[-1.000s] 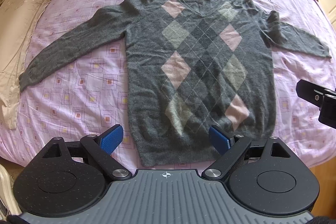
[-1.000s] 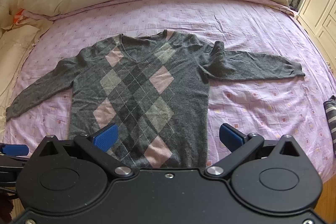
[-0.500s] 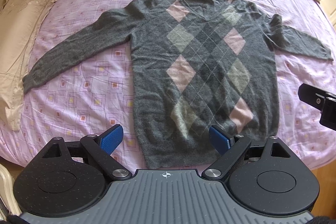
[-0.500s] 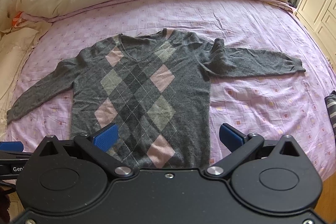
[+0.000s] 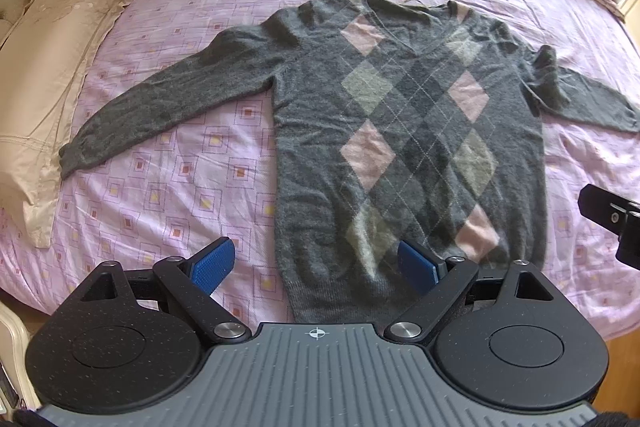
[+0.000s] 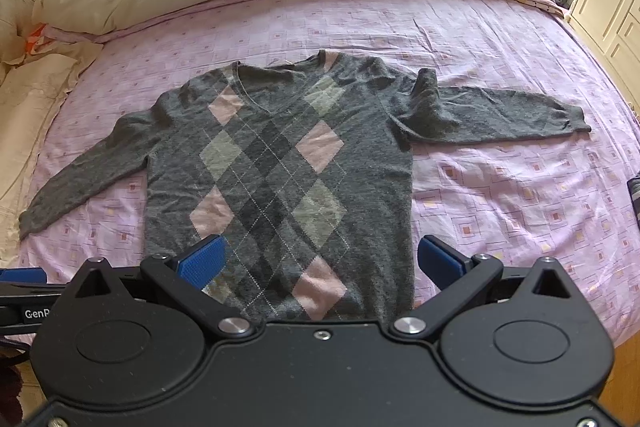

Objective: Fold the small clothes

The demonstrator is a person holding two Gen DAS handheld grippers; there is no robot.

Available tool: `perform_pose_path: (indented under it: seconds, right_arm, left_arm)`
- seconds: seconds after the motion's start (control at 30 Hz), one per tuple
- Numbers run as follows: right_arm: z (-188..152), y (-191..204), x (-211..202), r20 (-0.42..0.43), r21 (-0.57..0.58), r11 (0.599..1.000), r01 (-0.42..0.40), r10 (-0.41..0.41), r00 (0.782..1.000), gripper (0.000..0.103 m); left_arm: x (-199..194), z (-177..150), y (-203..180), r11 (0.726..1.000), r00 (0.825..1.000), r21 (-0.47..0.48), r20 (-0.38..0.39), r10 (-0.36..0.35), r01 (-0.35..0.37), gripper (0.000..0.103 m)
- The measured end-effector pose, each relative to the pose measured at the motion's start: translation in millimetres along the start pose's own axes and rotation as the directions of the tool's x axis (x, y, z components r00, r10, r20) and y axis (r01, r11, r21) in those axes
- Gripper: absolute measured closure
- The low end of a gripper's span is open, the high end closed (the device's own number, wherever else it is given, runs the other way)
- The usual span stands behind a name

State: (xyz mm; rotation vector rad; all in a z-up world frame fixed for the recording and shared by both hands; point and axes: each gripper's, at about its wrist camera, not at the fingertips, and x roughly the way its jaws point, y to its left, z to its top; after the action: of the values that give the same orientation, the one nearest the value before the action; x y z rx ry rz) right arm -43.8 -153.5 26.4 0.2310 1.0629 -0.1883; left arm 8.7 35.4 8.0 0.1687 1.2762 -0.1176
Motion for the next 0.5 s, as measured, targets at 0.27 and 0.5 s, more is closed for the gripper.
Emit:
perform_pose_path:
  seconds: [0.27, 0.5]
  right_arm:
    - [-0.4, 2.3, 1.6, -0.002, 0.013, 1.0, -0.008, 0.008, 1.0, 0.001]
    - [-1.6, 2.0, 2.9, -0.004, 0.025, 1.0, -0.012, 0.012, 1.0, 0.001]
  left_arm:
    - [0.5, 1.9, 1.8, 1.0, 1.0, 0.0, 0.0, -0.005, 0.005, 0.014]
    - [0.7, 2.7, 2.8, 1.0, 1.0, 0.0, 0.001, -0.004, 0.004, 0.014]
